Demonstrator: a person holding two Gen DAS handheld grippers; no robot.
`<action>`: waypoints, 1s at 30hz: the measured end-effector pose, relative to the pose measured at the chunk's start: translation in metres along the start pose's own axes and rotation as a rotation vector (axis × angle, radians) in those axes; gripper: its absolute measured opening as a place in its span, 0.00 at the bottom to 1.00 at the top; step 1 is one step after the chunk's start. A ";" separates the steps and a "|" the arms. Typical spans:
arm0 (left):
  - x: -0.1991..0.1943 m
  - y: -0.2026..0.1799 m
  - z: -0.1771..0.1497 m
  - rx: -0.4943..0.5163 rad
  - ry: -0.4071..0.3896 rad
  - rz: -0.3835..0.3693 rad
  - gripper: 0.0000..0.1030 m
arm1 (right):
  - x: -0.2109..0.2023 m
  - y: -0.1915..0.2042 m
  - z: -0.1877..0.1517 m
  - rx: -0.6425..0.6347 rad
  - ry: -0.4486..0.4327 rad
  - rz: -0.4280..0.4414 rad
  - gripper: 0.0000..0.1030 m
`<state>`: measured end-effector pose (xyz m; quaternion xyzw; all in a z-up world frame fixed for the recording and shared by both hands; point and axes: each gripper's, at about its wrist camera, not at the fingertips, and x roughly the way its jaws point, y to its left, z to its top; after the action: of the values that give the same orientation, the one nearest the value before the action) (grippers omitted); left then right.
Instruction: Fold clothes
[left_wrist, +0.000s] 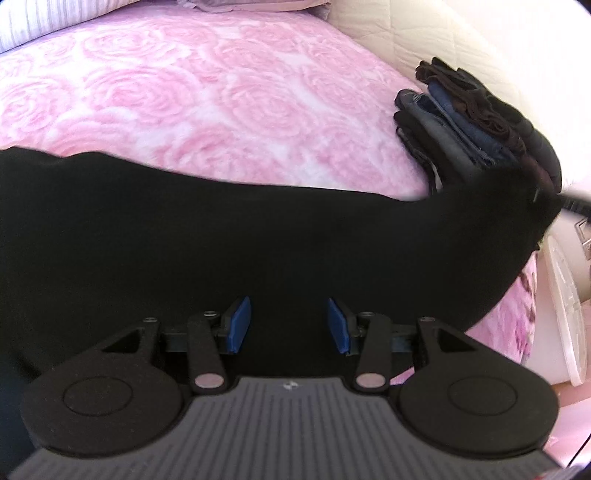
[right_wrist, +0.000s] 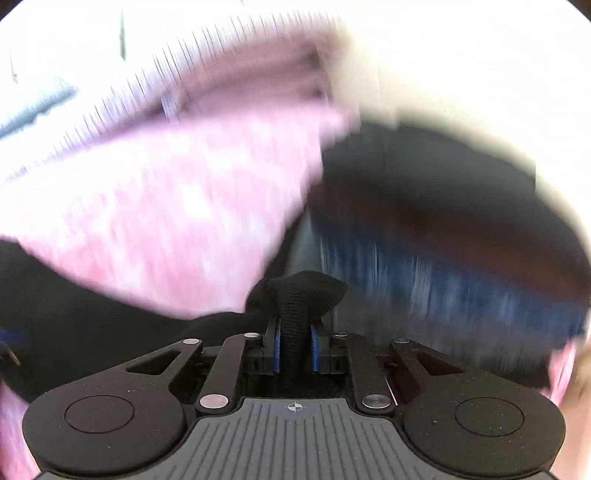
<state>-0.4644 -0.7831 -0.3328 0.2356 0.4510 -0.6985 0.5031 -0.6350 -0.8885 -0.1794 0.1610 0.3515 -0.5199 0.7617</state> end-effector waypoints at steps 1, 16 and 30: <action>0.001 -0.003 0.001 -0.007 -0.019 -0.002 0.40 | -0.004 0.004 0.010 -0.025 -0.048 -0.001 0.14; -0.063 -0.002 -0.039 -0.040 -0.048 0.039 0.41 | 0.007 -0.020 -0.052 0.099 0.124 -0.072 0.15; -0.239 0.071 -0.115 -0.244 -0.099 0.521 0.42 | -0.032 0.017 -0.025 0.073 0.090 -0.133 0.64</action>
<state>-0.3224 -0.5726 -0.2293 0.2471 0.4310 -0.4969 0.7115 -0.6360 -0.8447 -0.1767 0.1882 0.3762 -0.5739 0.7027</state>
